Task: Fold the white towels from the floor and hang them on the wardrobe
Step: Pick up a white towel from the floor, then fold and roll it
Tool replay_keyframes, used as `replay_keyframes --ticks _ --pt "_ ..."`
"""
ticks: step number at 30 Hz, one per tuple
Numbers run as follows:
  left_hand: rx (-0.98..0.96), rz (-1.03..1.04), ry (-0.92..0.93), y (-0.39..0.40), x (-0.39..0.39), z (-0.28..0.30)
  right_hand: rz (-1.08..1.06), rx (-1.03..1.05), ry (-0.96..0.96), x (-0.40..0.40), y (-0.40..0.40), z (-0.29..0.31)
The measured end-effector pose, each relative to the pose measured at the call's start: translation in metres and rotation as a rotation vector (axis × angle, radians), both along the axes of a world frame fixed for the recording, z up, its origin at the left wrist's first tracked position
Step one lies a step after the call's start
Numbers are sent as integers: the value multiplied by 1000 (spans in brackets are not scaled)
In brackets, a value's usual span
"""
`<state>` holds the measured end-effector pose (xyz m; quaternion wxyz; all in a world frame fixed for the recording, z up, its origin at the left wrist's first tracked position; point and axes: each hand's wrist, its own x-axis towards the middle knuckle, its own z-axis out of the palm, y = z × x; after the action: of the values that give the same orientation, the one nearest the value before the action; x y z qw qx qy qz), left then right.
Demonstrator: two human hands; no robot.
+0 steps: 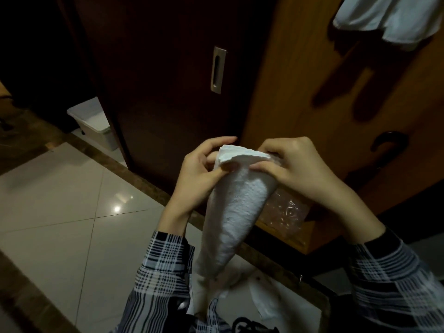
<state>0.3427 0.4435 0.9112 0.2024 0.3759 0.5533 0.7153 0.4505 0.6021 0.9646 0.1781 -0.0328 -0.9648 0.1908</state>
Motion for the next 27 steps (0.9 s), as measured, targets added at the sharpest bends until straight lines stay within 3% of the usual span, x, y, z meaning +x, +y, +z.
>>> replay_keyframes --ticks 7,10,14,21,27 --pt "-52 -87 -74 0 0 -15 86 -43 36 1 -11 2" --pt "-35 -103 -114 1 1 -16 153 -83 -36 6 -11 3" --pt "-86 -162 -142 1 -2 -23 333 -301 -176 19 -1 20" --pt "-103 -284 -105 5 5 -22 448 245 -266 9 3 23" --pt "-111 -276 -72 8 9 -15 468 342 -245 5 -11 22"
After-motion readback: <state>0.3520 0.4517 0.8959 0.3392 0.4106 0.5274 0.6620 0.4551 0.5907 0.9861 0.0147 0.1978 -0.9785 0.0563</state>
